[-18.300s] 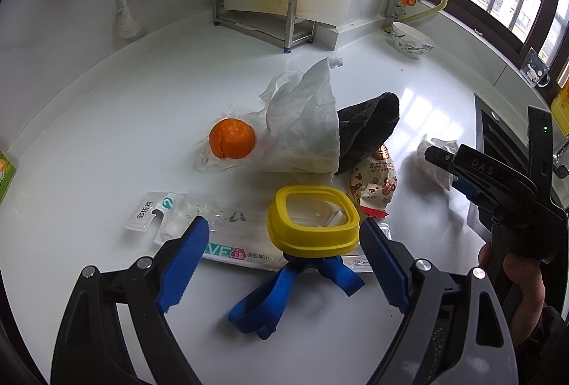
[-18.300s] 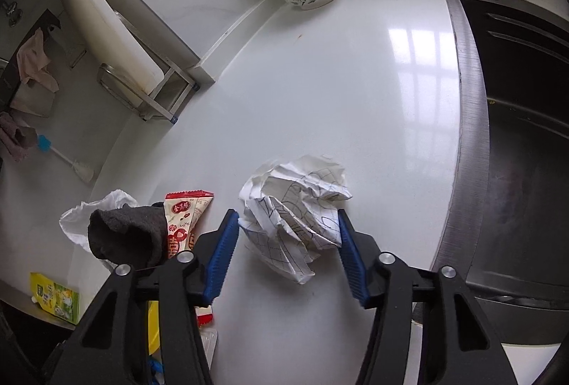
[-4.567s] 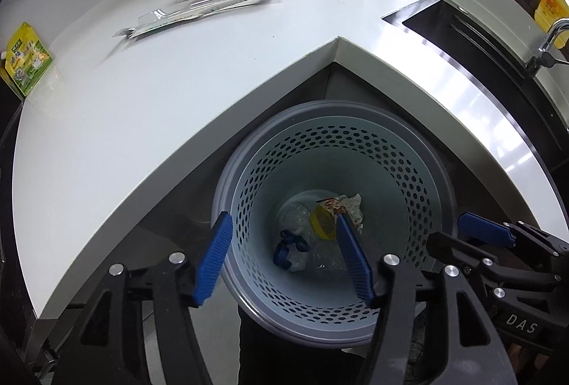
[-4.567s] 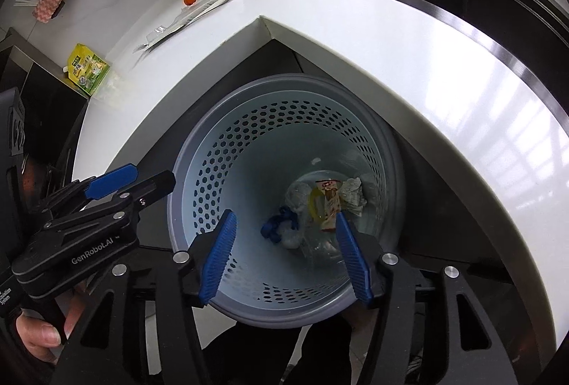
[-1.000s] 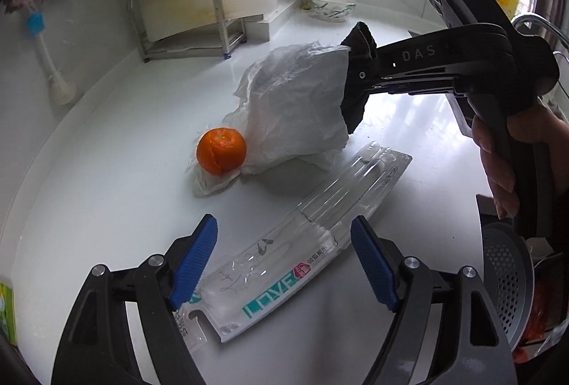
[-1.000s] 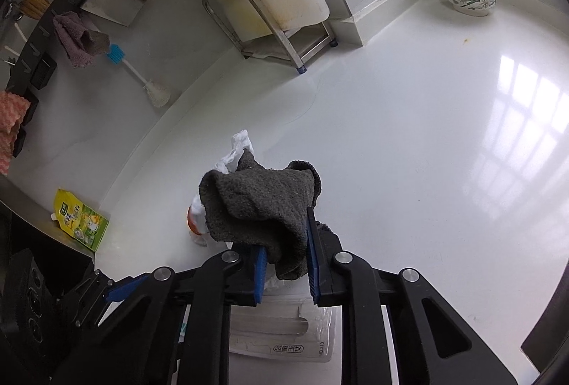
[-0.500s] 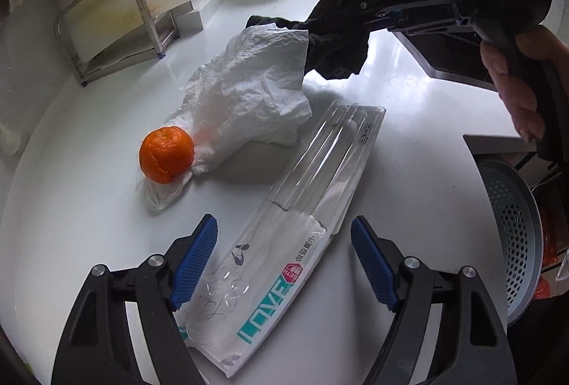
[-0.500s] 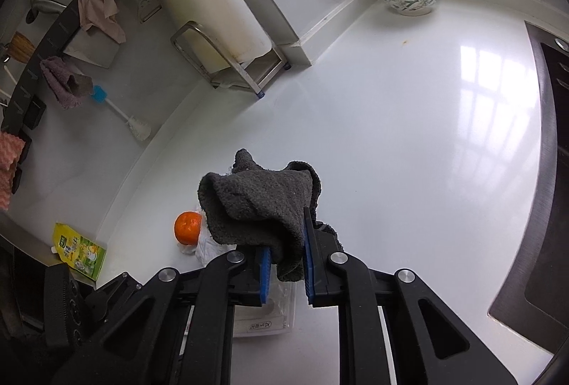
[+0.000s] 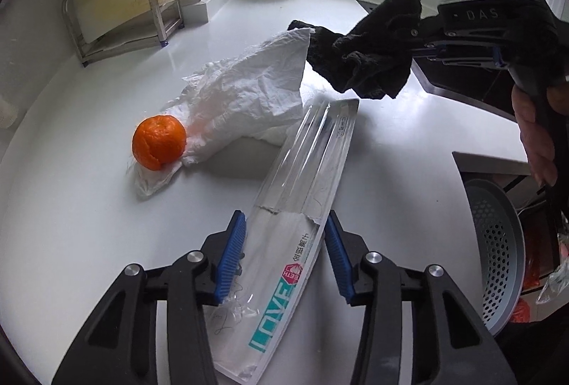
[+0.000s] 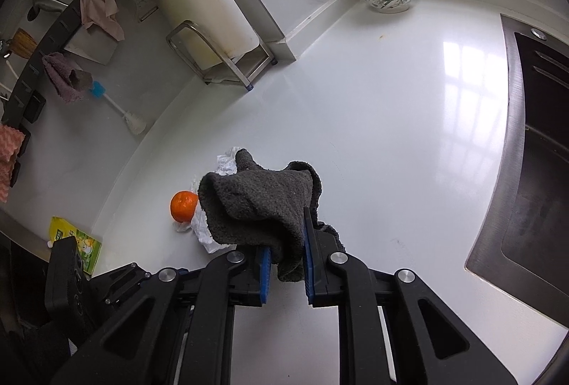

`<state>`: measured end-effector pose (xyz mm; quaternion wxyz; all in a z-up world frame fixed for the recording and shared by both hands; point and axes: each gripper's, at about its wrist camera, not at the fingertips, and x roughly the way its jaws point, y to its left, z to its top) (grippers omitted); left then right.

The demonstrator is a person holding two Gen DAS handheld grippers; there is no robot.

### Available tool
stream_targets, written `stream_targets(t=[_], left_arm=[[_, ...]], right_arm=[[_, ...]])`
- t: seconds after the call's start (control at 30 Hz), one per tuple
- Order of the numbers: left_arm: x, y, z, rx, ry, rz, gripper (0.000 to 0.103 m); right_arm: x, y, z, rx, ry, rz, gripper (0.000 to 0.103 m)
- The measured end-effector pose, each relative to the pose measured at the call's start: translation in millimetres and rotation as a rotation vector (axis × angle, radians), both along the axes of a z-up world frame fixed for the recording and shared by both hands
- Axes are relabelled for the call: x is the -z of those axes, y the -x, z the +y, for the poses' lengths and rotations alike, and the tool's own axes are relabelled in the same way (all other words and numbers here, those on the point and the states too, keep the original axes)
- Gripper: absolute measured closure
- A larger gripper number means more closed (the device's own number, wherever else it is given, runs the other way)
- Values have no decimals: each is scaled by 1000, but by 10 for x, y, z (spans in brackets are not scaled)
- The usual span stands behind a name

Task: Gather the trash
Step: 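Lift cloth and package and carry both over the grey bin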

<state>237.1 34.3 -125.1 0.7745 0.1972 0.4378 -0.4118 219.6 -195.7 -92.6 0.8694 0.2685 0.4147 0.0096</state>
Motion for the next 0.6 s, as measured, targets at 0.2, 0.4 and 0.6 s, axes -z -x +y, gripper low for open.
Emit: stream_targets(t=[0.2,0.4,0.6], left_arm=[[-70,127,7,-107,-26,-16,59],[-223,261,75,-204,4,-7,59],[-396,374,109,-280,26,-25,59]], right_arm=[[-33,177,-34,13,3,-6,89],[-97,342,0,-2,7,-10,89],[-192,526,59,-30,5,-19,89]])
